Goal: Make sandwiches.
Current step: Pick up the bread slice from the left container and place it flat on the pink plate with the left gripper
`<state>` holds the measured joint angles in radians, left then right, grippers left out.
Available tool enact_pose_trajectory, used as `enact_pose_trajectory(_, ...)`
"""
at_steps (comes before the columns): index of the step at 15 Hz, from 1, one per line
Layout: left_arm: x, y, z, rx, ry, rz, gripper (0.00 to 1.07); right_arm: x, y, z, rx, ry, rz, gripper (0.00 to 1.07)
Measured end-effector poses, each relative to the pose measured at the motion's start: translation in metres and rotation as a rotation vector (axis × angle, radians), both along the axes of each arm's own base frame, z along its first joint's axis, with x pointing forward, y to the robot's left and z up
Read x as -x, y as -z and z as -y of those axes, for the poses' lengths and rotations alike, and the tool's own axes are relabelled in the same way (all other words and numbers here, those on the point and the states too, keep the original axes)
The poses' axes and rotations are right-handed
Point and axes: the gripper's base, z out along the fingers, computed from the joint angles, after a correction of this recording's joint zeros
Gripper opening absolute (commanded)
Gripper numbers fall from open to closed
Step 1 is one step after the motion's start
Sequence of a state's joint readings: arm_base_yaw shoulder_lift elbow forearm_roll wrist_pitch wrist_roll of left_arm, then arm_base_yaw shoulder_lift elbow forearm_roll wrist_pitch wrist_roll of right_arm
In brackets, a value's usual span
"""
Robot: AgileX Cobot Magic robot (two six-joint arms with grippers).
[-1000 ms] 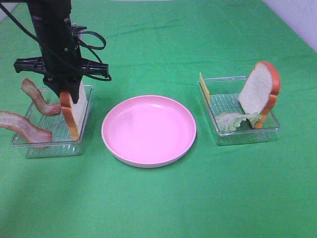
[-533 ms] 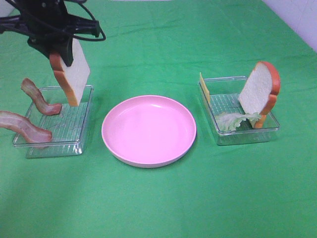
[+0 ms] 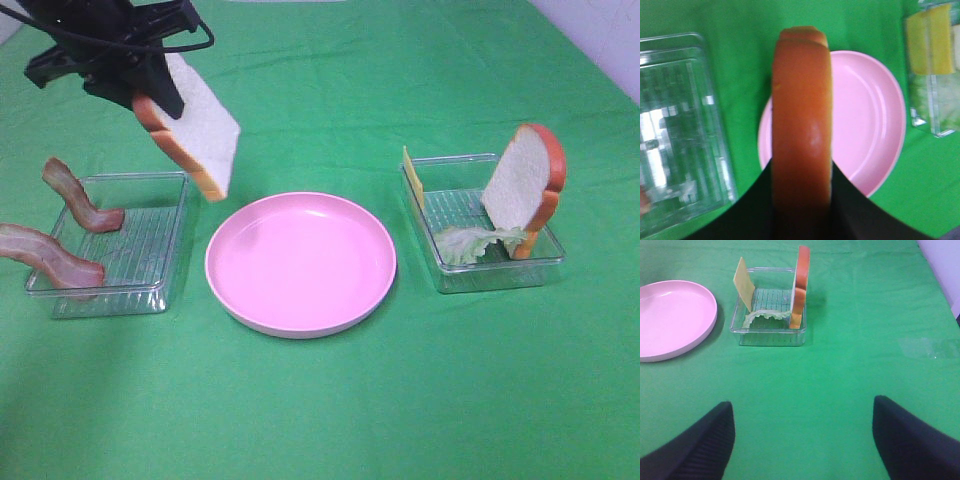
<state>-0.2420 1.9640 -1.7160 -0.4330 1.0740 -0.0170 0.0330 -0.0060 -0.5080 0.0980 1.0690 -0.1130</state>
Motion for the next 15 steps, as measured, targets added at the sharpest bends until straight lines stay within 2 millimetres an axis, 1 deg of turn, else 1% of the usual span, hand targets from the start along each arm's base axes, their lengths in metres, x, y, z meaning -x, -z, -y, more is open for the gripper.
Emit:
enact_pose_trajectory(1,-0.001,0.006,0.006,0.081,0.024,-0.007,0.0,0.0,0.0,0.0,0.0,0.0,0.0,0.72)
enact_pose_trajectory(4,0.0,0.027,0.021,0.246,0.105,-0.037,0.0,0.0,0.0,0.0,0.0,0.0,0.0,0.72)
enact_pose_trajectory(6,-0.001,0.048,0.028,0.31,0.107,-0.091,0.0,0.0,0.0,0.0,0.0,0.0,0.0,0.72)
enact_pose_trajectory(7,-0.001,0.056,0.031,0.315,0.114,-0.107,0.0,0.0,0.0,0.0,0.0,0.0,0.0,0.72)
enact_pose_trajectory(8,-0.001,0.071,0.039,0.304,0.132,-0.131,0.0,0.0,0.0,0.0,0.0,0.0,0.0,0.72)
enact_pose_trajectory(9,0.001,0.08,0.048,0.301,0.149,-0.154,0.0,0.0,0.0,0.0,0.0,0.0,0.0,0.72)
enact_pose_trajectory(12,0.008,0.101,0.07,0.289,0.188,-0.202,0.0,0.0,0.0,0.0,0.0,0.0,0.0,0.72)
enact_pose_trajectory(15,0.006,0.113,0.073,0.286,0.16,-0.228,0.0,0.0,0.0,0.0,0.0,0.0,0.0,0.72)
